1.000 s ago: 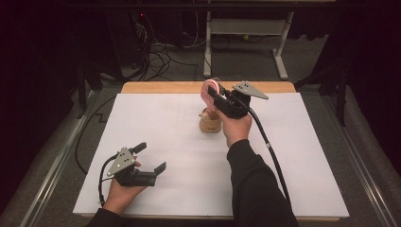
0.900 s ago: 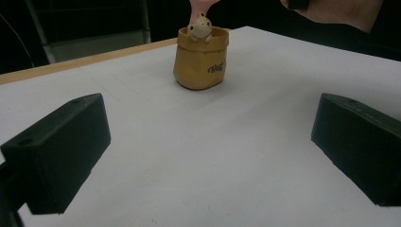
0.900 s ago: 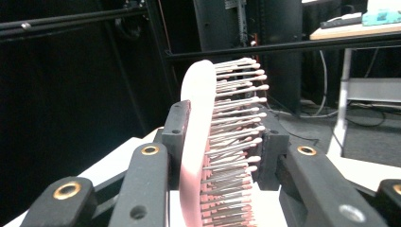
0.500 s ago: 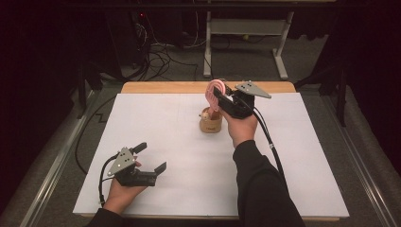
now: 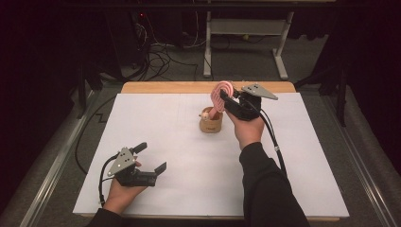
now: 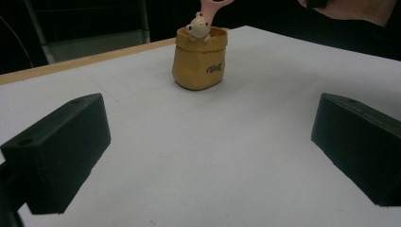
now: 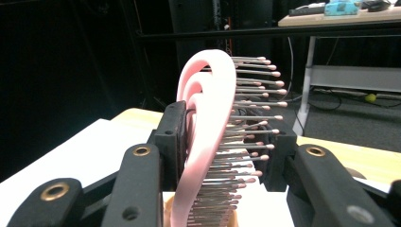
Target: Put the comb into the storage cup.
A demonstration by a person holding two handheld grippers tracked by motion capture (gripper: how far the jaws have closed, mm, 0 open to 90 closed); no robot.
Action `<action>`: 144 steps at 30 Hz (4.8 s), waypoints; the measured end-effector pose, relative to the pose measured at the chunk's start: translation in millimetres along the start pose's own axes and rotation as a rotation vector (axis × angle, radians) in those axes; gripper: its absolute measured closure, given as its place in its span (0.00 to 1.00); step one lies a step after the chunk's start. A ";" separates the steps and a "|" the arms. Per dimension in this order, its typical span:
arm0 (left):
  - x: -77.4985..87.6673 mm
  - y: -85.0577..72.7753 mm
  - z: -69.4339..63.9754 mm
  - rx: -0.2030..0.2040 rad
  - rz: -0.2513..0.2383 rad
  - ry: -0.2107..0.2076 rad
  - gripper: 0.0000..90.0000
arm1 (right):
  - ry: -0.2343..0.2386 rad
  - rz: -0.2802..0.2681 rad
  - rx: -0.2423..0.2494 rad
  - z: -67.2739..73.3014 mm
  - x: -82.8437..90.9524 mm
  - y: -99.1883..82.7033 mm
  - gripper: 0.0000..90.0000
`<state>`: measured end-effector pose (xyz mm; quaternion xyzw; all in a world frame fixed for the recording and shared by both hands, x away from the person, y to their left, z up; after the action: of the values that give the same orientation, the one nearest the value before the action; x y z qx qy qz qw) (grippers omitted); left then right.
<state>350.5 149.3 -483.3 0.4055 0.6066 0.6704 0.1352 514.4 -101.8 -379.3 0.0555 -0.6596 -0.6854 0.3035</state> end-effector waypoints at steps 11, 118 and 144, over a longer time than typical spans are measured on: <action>0.3 0.5 0.8 -0.002 -0.005 0.005 0.00 | -0.021 0.003 -0.021 -11.9 4.7 -7.0 0.64; -4.2 -4.7 6.2 0.014 0.026 0.010 0.00 | -0.053 0.120 -0.033 -46.9 22.3 -34.7 0.00; -4.2 -9.2 13.5 0.049 0.048 0.023 0.00 | -0.058 0.158 0.055 -51.1 65.9 -110.7 0.00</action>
<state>359.8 158.1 -494.3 0.4155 0.6146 0.6627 0.1022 447.4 -184.5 -468.1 -0.0083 -0.6889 -0.6423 0.3359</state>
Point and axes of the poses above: each handheld gripper's, and its own axes: x roughly backward along the jaws, y roughly out of its top, z roughly to its left, the point moved 9 cm from there along -x, roughly forward along the jaws, and after that the axes turned 6 degrees about z, right-handed, at the moved point
